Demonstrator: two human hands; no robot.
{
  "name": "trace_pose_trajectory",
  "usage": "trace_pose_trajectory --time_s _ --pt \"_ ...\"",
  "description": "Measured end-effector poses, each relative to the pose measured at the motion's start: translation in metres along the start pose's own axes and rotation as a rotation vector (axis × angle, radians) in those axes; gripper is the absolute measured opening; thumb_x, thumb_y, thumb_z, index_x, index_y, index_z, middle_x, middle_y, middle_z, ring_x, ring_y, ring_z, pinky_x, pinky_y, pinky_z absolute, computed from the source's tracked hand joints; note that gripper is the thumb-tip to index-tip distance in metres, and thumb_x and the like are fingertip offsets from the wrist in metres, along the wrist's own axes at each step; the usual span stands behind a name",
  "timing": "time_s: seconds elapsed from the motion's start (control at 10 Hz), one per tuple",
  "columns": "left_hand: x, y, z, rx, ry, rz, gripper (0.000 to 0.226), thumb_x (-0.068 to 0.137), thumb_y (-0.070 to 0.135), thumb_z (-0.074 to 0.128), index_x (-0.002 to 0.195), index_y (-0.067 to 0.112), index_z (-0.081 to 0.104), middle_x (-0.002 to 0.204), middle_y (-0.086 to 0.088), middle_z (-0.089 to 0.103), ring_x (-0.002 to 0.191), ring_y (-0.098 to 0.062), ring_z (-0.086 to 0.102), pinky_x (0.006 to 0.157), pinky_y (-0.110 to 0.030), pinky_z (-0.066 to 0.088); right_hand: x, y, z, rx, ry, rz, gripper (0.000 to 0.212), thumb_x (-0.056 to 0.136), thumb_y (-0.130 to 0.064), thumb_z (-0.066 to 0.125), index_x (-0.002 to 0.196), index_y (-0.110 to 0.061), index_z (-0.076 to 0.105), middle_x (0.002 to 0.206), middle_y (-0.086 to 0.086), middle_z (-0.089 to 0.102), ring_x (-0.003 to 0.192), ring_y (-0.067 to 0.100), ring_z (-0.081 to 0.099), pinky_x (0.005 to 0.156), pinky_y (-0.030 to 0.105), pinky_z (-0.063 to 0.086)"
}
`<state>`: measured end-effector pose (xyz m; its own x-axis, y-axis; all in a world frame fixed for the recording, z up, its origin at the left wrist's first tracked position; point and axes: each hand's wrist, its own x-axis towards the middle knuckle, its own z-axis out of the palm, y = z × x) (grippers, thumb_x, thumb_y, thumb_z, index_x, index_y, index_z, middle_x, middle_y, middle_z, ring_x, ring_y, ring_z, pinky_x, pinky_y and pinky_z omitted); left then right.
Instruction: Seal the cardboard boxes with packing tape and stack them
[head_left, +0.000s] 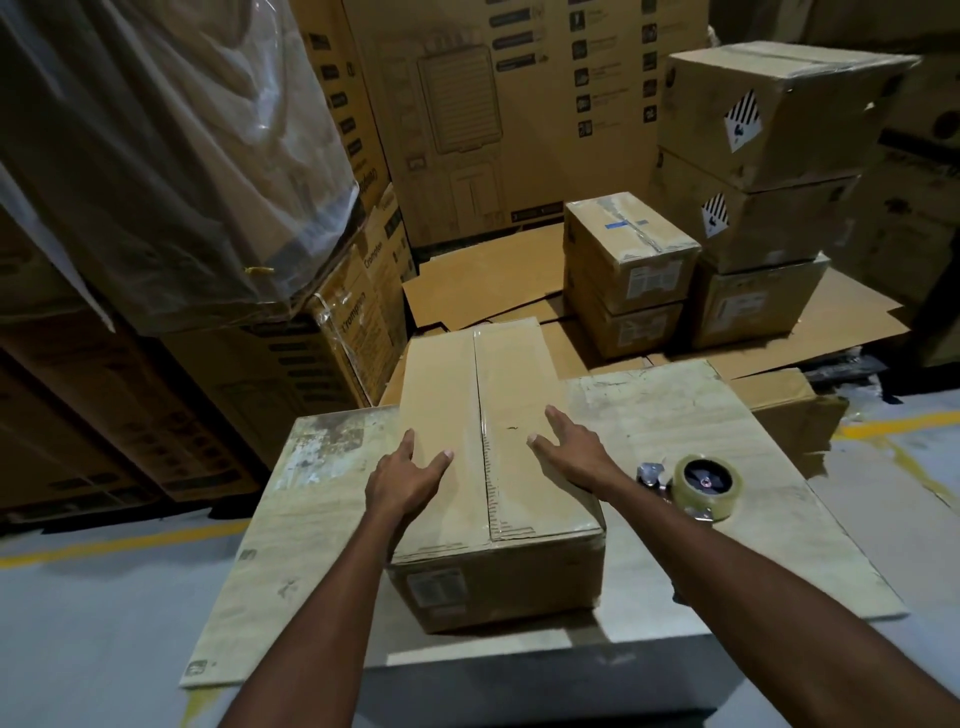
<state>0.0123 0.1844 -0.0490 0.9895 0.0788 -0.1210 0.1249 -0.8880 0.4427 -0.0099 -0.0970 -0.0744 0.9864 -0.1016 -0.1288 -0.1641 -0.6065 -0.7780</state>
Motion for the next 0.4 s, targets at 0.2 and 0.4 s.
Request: trace_pose_trajectory --time_s 0.2,0.4 --pt "-0.05 0.003 -0.008 0.08 -0.017 -0.031 0.083 0.097 0.075 0.033 0.162 0.025 0.021 0.163 -0.019 0.028 0.148 -0.039 0.028 0.116 -0.056 0.029 -0.04 0.001 -0.001 -0.06 0.045 0.015 0.082 0.093 -0.077 0.033 0.157 -0.026 0.028 0.159 0.016 0.041 0.141 0.038 0.045 0.111 0.054 0.043" --pt "-0.109 0.019 -0.015 0.284 0.201 0.128 0.073 0.102 0.066 0.028 0.158 0.019 0.033 0.17 -0.011 0.016 0.157 -0.027 0.008 0.12 -0.056 0.015 -0.111 -0.019 -0.027 -0.308 0.162 -0.089 0.065 0.108 -0.055 0.032 0.161 -0.018 0.027 0.163 0.019 0.031 0.148 0.039 0.032 0.117 0.056 0.027"
